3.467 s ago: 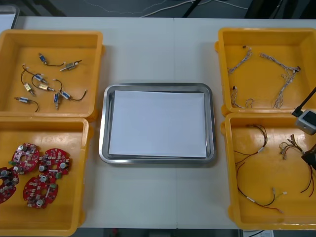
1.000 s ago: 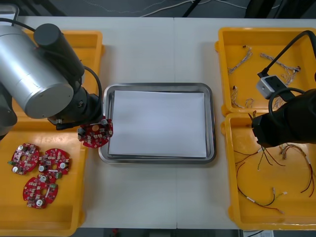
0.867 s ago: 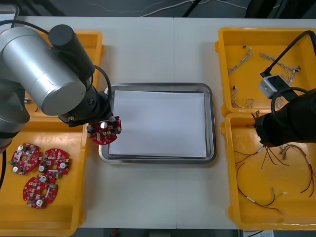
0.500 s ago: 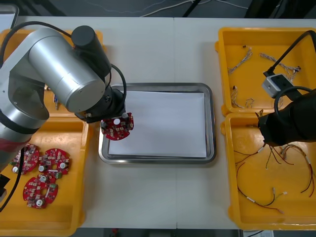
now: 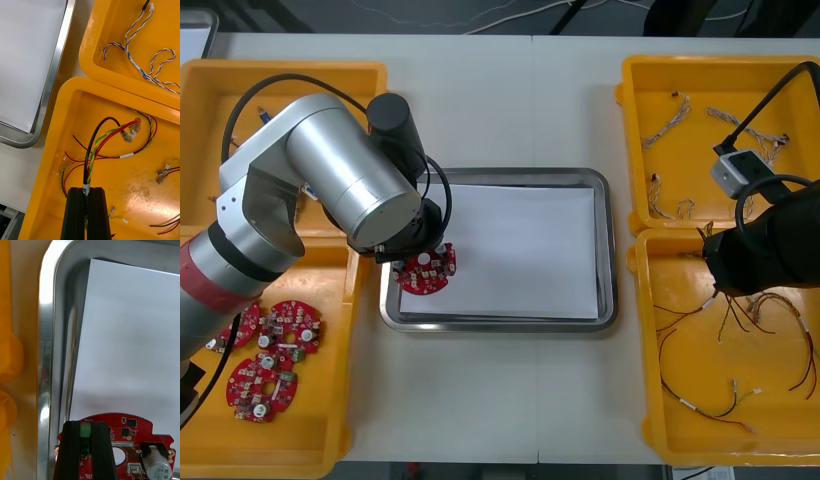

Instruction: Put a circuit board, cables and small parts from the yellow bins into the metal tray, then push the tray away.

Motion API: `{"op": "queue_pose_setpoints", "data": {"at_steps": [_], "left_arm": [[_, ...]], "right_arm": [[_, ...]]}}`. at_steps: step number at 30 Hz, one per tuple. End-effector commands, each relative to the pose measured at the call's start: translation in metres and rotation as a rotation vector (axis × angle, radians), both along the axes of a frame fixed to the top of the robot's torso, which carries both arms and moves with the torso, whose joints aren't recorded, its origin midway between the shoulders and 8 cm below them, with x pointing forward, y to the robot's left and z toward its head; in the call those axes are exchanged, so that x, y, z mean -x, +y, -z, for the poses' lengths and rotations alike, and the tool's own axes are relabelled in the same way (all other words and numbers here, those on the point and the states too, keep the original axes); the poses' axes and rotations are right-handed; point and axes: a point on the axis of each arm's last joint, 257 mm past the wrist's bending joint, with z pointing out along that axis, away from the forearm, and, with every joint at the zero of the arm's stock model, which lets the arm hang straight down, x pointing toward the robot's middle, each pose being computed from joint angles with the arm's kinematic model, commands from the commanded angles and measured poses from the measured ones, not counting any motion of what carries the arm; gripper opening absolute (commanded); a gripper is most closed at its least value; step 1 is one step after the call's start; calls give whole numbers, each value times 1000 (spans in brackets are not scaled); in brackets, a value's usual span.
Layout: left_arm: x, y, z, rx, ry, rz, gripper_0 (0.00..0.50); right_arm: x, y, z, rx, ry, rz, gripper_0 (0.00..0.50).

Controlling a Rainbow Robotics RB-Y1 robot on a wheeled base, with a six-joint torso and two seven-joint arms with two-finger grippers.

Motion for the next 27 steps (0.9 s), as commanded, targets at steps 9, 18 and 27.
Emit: {"op": "queue_pose_setpoints", "data": {"at_steps": [9, 18, 27], "left_arm": [[-14, -33, -7, 69, -48, -21, 0], [-19, -34, 6, 80, -48, -17, 0], [-5, -27, 14, 68, -33, -11, 0]], "right_arm": [[-3, -4, -13, 27, -38, 12, 0], [-3, -4, -13, 27, -38, 12, 0], [-3, -4, -13, 27, -38, 12, 0]]}}
